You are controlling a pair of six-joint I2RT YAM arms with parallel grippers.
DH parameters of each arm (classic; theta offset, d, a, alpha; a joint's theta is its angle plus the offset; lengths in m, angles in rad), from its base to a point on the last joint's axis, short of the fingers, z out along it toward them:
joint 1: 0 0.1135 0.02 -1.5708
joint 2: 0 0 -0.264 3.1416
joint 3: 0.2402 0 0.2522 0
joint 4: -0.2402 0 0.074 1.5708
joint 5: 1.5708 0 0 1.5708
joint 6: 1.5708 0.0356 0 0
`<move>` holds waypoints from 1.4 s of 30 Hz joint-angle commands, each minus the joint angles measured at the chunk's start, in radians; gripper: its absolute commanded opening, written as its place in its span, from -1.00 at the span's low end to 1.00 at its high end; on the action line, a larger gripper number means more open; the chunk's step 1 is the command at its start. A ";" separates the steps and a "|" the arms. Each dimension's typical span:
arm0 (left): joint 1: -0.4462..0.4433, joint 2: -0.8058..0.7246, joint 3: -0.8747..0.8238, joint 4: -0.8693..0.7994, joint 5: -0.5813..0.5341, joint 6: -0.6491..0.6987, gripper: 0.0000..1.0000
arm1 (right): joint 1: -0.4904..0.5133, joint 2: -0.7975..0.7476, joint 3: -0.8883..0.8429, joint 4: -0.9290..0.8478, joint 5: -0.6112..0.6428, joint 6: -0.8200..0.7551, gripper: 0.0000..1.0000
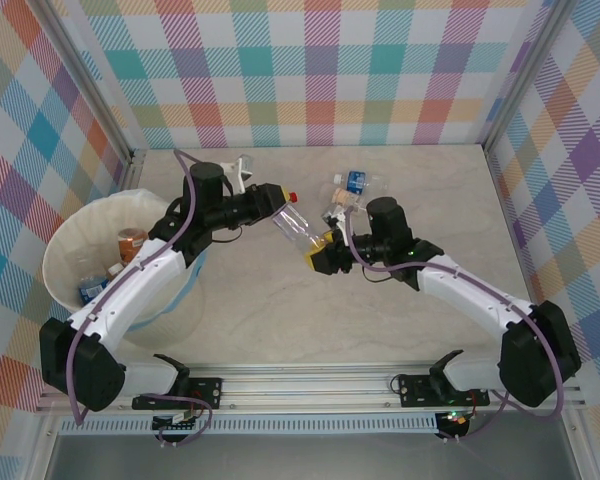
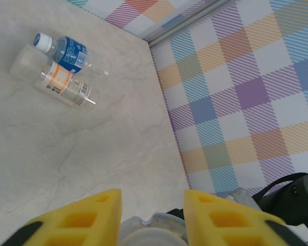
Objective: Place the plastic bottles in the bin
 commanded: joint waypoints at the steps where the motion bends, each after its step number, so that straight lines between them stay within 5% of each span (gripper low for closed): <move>1: -0.017 0.006 0.034 -0.014 0.043 0.013 -0.80 | 0.011 0.024 0.043 0.077 -0.036 0.037 -0.30; 6: -0.017 -0.012 0.029 -0.033 0.032 0.029 -0.84 | 0.012 0.035 0.045 0.130 -0.039 0.074 -0.22; 7: -0.017 -0.019 0.030 -0.036 0.026 0.036 -1.00 | 0.012 0.035 0.047 0.132 -0.038 0.078 -0.14; 11: -0.016 -0.056 0.029 -0.051 -0.009 0.068 -1.00 | 0.012 0.023 0.043 0.134 -0.007 0.084 0.29; 14: -0.017 -0.084 0.033 -0.077 -0.042 0.092 -1.00 | 0.012 -0.013 0.022 0.134 0.085 0.079 0.63; 22: -0.008 -0.167 0.061 -0.172 -0.102 0.150 -1.00 | 0.011 -0.119 -0.034 0.063 0.425 0.043 0.99; 32: 0.008 -0.300 0.165 -0.355 -0.249 0.244 -1.00 | 0.011 -0.192 -0.074 0.089 0.616 0.081 0.99; 42: 0.008 -0.464 0.332 -0.667 -0.739 0.405 -1.00 | 0.011 -0.181 -0.100 0.158 0.646 0.078 0.99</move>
